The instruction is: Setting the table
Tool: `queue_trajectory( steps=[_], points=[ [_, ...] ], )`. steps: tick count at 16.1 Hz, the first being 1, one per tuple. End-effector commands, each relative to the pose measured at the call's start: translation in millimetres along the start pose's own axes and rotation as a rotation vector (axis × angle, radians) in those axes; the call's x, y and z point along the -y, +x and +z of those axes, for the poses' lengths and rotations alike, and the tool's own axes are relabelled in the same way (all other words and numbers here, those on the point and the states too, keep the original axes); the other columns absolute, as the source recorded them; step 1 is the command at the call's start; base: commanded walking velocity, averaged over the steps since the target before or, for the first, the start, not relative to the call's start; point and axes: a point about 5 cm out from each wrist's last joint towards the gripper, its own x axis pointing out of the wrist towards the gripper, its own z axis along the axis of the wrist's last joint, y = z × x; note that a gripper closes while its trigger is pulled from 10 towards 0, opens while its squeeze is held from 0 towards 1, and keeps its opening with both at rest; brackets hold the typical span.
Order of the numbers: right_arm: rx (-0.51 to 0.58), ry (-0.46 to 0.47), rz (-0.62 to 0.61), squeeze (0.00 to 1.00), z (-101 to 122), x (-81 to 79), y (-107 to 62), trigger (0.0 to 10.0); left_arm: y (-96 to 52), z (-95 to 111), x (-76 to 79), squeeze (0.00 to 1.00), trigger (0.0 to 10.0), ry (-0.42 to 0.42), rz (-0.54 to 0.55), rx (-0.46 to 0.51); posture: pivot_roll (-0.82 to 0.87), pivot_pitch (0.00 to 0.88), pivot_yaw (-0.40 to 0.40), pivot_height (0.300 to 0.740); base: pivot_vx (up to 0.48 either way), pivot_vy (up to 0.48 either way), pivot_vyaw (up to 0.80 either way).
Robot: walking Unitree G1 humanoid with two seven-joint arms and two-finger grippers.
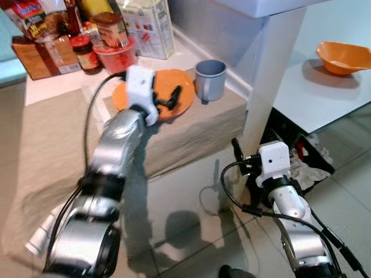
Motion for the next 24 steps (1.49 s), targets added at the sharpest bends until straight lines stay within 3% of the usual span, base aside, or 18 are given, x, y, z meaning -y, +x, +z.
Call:
queue_trajectory(
  steps=[1, 5, 16, 24],
  points=[
    [-0.003, -0.008, -0.022, 0.0, 2, 4.8, -2.7, 10.0, 7.0, -6, 5.3, 0.0, 10.0, -0.053, -0.04, -0.049, -0.2, 0.0, 0.123, 0.736, 0.0, 0.0, 0.0],
    [-0.012, -0.016, -0.046, 0.0, 1, 9.2, -7.1, 10.0, 16.9, -18, 19.0, 0.0, 10.0, -0.158, -0.107, -0.136, -0.21, 0.0, 0.134, 0.736, 0.0, 0.0, 0.0],
    [-0.016, -0.016, -0.046, 0.0, 4, 6.9, -11.1, 10.0, 34.0, -15, 31.5, 0.0, 10.0, -0.137, -0.097, -0.12, -0.24, 0.0, 0.148, 0.736, 0.0, 0.0, 0.0],
    [-0.046, -0.033, -0.062, 0.0, 4, 13.7, -28.6, 10.0, 37.2, -22, 32.9, 0.0, 10.0, -0.1, -0.051, -0.145, -0.28, 0.007, 0.15, 0.736, 0.0, 0.0, 0.0]
  ],
)
